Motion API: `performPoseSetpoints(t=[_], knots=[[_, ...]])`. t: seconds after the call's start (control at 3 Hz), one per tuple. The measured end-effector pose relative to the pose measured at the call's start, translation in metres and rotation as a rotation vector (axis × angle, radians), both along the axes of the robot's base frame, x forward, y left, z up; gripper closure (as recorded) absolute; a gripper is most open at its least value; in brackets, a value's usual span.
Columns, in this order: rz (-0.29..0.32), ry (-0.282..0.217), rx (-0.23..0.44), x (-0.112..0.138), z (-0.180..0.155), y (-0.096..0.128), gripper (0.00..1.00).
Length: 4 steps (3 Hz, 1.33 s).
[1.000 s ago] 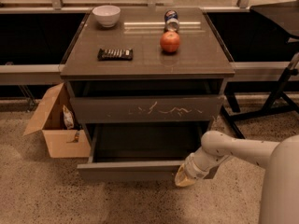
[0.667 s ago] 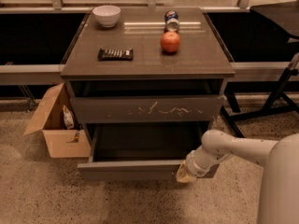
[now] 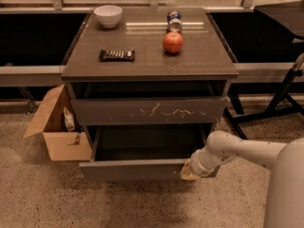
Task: Close middle drawer
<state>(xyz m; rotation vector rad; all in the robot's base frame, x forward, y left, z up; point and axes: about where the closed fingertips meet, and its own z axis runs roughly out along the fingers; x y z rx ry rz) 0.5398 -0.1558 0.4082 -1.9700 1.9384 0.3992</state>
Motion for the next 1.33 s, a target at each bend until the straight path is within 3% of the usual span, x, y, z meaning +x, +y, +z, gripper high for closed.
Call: performPoseSetpoints(t=[0.33,0.67,1.33], knots=[[-0.018,-0.074,0.008,0.0247,0.0057,-0.0041,1.00],[-0.018,-0.074,0.008,0.0241,0.0057,-0.0041,1.00],[-0.018,-0.074,0.008,0.0241,0.0057,-0.0041,0.57]])
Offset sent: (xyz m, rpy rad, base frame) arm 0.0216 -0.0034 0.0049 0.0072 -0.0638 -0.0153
